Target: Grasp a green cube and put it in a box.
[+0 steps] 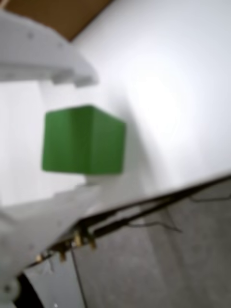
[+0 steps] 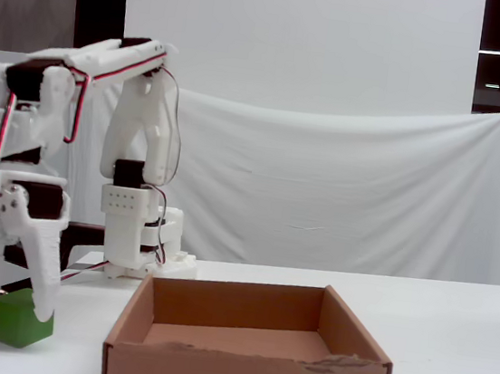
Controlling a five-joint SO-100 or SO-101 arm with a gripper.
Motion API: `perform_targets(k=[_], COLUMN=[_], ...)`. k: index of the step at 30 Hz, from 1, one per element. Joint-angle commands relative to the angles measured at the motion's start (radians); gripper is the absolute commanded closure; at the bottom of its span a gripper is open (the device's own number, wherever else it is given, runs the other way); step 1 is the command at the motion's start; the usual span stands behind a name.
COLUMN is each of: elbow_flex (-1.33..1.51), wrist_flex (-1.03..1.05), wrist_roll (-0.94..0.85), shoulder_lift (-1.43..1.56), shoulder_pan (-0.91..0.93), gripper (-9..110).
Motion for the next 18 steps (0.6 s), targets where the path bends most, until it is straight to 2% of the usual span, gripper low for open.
perform_targets(k=[1, 18], elbow_flex=[-0.051, -0.035], wrist_flex=[-0.018, -0.048], wrist_roll=[0.005, -0.005], shoulder_lift=[0.000, -0.023], shoulder_pan=[-0.017, -0.026], gripper=[73, 73])
